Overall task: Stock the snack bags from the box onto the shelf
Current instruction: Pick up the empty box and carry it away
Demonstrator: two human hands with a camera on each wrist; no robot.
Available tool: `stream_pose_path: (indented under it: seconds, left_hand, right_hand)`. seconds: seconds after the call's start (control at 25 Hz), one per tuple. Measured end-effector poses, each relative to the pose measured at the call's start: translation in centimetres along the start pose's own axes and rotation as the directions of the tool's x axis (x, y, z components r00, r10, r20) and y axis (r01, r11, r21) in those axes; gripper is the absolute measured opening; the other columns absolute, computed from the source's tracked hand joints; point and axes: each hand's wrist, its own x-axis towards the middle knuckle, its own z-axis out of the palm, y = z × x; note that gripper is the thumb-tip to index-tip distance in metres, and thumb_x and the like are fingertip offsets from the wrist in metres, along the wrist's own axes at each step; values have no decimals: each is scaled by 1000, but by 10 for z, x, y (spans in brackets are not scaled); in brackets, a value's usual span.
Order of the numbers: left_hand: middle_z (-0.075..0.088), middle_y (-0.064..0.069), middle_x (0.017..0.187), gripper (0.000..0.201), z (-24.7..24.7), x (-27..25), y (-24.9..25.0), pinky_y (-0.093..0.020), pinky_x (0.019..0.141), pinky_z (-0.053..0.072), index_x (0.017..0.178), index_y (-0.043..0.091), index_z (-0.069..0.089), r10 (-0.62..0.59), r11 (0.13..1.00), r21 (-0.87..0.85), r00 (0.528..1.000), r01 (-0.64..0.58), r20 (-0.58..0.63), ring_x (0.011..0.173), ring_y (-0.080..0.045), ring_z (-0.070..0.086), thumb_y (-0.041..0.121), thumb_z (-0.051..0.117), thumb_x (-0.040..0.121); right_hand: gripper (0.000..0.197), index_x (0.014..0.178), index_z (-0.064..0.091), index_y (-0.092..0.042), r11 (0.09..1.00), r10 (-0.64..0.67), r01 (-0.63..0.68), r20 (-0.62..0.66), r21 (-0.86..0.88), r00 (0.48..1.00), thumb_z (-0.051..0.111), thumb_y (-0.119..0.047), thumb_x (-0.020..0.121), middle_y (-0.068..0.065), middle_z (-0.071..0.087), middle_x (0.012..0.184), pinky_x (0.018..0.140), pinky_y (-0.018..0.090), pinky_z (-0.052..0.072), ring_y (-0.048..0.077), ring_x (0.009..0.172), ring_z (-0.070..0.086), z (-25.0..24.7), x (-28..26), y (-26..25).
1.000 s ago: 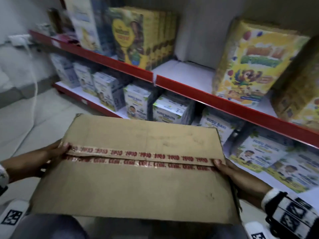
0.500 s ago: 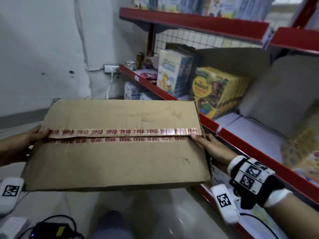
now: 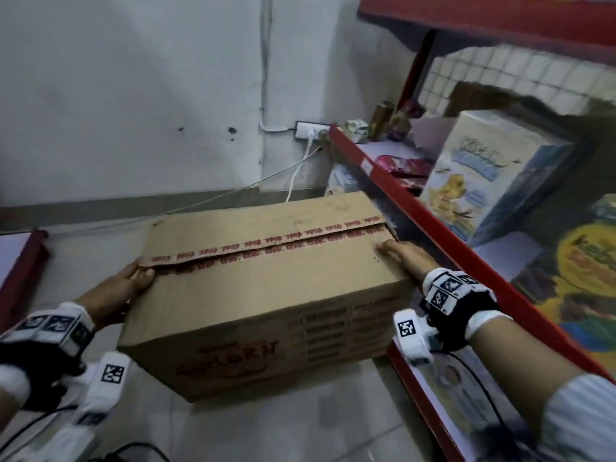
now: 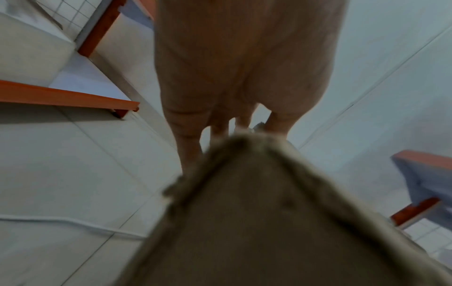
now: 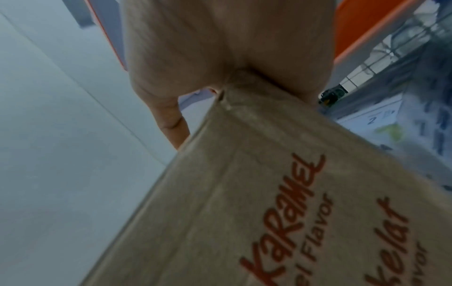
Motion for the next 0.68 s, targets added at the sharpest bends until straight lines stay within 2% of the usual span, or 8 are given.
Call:
stream_pose_path:
  seconds: [0.12,0.24,0.28,0.36,0.44,0.56,0.68]
  left_hand:
    - [52,-5,124,34,14,43,5,-46,88,41,129,49,41,-86,994,-64,995,84,-43,107,-29,51,36,46,97]
    - [49,0,125,39,30,81,8,-45,89,39,133,50,38,-131,989,-76,988,126,-80,109,-26,48,35,46,97]
    - [48,1,126,41,36,91,10,-45,89,39,135,50,36,-136,988,-89,987,129,-84,111,-25,47,36,45,98]
    - [47,2,128,42,47,106,13,-45,90,38,137,49,34,-136,986,-108,986,126,-92,113,-24,45,36,41,99]
    - [47,0,132,43,56,122,12,-44,88,39,141,44,31,-126,986,-125,987,114,-97,113,-24,46,33,38,100]
    - [46,-6,139,42,67,142,16,-43,88,41,143,34,31,-55,990,-133,994,42,-91,113,-22,48,29,31,101]
    - [43,-10,141,42,74,155,27,-45,95,38,144,28,29,-43,995,-94,996,36,-72,115,-25,47,28,28,102]
  right_hand:
    - [64,126,56,-15,999,27,-27,-14,-39,1000,67,-49,74,8,58,128,100,42,43,29,111,58,15,79,7]
    - [59,127,53,-18,996,73,-75,-31,-45,997,67,-46,77,-1,55,116,87,31,40,28,109,55,27,134,17]
    - [58,127,52,-19,996,84,-85,-45,-35,995,67,-45,78,1,55,115,86,31,39,27,108,54,31,149,18]
    - [59,128,51,-17,995,103,-103,-60,-4,993,67,-44,78,7,55,127,96,35,40,29,113,53,40,174,18]
    - [68,135,46,-16,991,131,-132,-54,-13,990,67,-45,77,10,50,137,106,42,36,31,122,48,51,198,20]
    - [73,136,40,-14,987,151,-156,-84,-48,985,68,-43,75,12,48,137,106,46,36,34,124,46,62,224,27]
    - [64,130,46,-13,984,164,-173,-144,-53,976,66,-41,76,13,52,133,104,46,38,35,121,47,63,236,30]
